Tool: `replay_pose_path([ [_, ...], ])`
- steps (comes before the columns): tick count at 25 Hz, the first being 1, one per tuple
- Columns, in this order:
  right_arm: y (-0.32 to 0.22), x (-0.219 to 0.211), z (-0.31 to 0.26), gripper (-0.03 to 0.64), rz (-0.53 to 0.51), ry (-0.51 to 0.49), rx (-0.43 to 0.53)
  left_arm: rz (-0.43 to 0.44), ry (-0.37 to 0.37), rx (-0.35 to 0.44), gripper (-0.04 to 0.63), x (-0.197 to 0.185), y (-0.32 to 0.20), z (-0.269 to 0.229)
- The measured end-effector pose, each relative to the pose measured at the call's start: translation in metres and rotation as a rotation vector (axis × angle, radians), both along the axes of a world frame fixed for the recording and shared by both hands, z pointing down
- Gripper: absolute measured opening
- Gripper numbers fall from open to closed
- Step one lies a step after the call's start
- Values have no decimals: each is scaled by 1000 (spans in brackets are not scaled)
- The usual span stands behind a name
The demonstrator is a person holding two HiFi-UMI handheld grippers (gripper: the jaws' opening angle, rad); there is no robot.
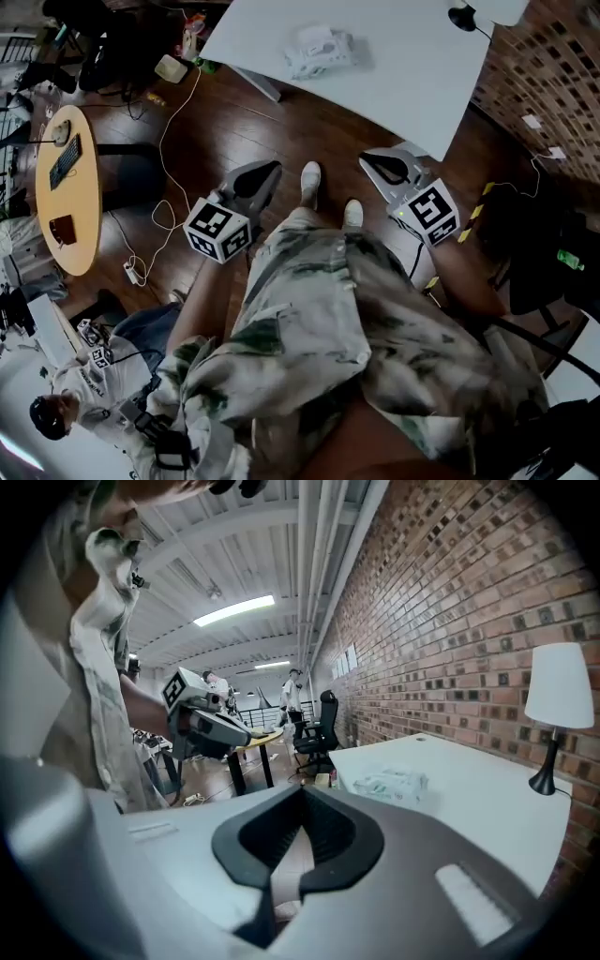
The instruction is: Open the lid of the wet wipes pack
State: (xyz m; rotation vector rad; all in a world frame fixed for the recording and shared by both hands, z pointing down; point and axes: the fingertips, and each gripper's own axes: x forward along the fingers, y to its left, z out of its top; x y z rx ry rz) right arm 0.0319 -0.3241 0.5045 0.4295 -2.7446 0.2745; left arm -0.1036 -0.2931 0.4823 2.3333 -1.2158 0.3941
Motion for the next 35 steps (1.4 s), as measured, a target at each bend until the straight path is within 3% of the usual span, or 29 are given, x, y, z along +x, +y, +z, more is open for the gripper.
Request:
replay_pose_path([
  [5,47,7,-15,3,14,-20,-3,56,-24,18,2,16,60,-21],
  [14,135,-19,-42,3,-7,-31,79,56,33,127,2,3,168,-49],
  [21,273,-46,-58,3,9,-33,96,53,27,167,2,-32,301,-46],
  [26,381,-50,-63,3,50,-16,87,111,54,181,2,-32,390,-44],
  [35,449,-28,-89,3,83,-29,106,183,72,226,2,-3,444,-65],
])
